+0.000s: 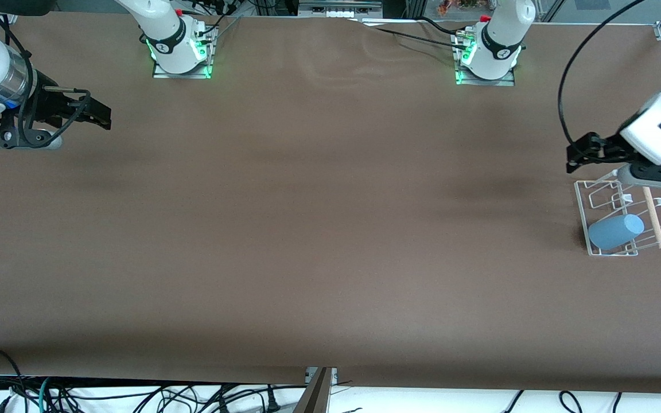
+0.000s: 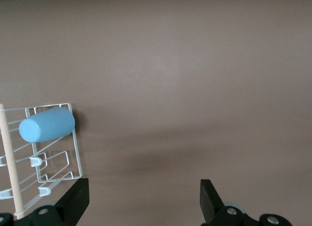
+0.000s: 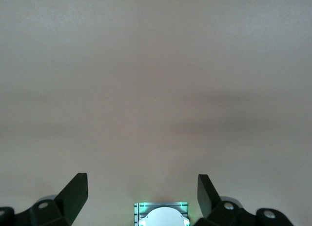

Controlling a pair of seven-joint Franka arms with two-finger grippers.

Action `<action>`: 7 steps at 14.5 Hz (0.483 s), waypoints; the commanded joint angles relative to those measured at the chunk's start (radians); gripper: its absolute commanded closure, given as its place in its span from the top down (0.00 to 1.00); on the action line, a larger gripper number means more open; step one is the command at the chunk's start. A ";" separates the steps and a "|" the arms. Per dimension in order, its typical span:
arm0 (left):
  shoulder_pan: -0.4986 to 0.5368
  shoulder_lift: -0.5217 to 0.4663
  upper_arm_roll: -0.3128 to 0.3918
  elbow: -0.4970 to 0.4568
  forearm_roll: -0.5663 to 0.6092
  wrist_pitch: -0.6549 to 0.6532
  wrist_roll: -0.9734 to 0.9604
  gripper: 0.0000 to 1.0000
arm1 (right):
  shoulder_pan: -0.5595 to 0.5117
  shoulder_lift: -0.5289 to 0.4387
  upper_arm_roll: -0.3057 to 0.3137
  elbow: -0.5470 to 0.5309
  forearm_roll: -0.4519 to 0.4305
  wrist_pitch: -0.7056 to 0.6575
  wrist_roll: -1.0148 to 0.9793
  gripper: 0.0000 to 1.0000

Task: Transfer cup to left arm and place on rack

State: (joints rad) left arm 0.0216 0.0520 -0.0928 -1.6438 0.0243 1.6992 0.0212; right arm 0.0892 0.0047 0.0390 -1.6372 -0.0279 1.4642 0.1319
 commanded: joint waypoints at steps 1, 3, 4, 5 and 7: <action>-0.035 -0.043 0.048 -0.059 -0.007 0.031 -0.018 1.00 | 0.000 0.005 -0.001 0.017 -0.004 -0.008 0.003 0.99; -0.072 -0.044 0.085 -0.059 -0.007 0.031 -0.018 1.00 | 0.000 0.005 -0.001 0.017 -0.004 -0.008 0.003 0.99; -0.096 -0.044 0.111 -0.062 -0.007 0.031 -0.020 1.00 | 0.000 0.005 -0.001 0.017 -0.004 -0.008 0.003 0.99; -0.106 -0.044 0.123 -0.064 -0.009 0.031 -0.018 1.00 | 0.000 0.005 -0.001 0.017 -0.004 -0.010 0.003 0.99; -0.103 -0.043 0.123 -0.064 -0.009 0.030 -0.017 1.00 | 0.000 0.005 -0.001 0.017 -0.004 -0.008 0.003 0.99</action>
State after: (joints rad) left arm -0.0581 0.0372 0.0076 -1.6757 0.0244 1.7107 0.0118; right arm 0.0893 0.0047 0.0387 -1.6372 -0.0279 1.4642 0.1319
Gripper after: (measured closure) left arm 0.000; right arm 0.004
